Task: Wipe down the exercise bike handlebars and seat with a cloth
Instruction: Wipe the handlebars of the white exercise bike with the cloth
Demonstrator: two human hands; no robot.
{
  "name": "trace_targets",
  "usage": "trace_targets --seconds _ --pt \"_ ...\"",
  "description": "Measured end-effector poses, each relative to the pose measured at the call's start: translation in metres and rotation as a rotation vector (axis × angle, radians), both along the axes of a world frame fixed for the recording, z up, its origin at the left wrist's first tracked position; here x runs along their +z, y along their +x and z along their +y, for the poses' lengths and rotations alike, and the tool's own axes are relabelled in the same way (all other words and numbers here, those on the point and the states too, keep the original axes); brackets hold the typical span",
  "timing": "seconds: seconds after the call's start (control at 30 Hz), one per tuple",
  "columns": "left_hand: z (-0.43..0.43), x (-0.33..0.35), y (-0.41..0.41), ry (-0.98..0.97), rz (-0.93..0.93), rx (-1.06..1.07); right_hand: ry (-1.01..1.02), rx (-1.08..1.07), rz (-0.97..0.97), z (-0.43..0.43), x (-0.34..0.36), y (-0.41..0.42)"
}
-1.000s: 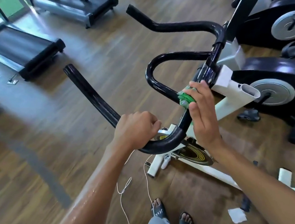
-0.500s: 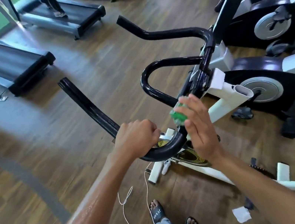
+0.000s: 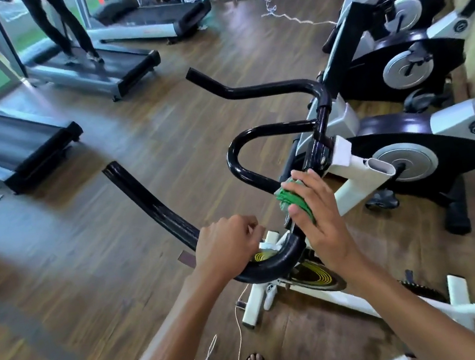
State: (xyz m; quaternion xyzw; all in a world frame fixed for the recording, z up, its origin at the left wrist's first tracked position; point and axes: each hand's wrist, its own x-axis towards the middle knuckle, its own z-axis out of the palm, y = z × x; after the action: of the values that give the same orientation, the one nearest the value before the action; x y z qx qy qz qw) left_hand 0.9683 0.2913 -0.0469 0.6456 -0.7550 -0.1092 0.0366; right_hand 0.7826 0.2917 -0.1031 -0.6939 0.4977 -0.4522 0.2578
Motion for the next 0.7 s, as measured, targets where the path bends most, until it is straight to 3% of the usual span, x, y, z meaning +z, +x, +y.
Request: trace_targets --seconds 0.1,0.17,0.23,0.3,0.43,0.57,0.7 --pt "-0.003 -0.001 -0.001 -0.018 0.129 0.057 0.044 -0.051 0.06 0.006 0.011 0.004" --pt "-0.009 0.003 -0.002 0.06 0.366 0.116 0.027 -0.097 0.104 0.008 0.019 0.008" --pt "-0.014 0.013 -0.006 0.295 0.754 0.173 0.032 -0.131 0.137 0.01 0.031 0.012" --pt "-0.017 0.028 -0.012 0.606 1.026 0.197 0.095 -0.167 0.199 0.009 0.047 0.016" --pt "-0.023 0.042 -0.015 0.897 1.27 0.217 0.242 -0.22 0.323 0.004 0.078 0.036" --pt "-0.035 0.049 -0.001 1.014 1.538 0.274 0.186 -0.329 0.187 0.005 0.094 0.068" --pt "-0.05 0.057 0.017 1.007 1.558 0.276 0.127 -0.428 0.059 0.004 0.095 0.105"
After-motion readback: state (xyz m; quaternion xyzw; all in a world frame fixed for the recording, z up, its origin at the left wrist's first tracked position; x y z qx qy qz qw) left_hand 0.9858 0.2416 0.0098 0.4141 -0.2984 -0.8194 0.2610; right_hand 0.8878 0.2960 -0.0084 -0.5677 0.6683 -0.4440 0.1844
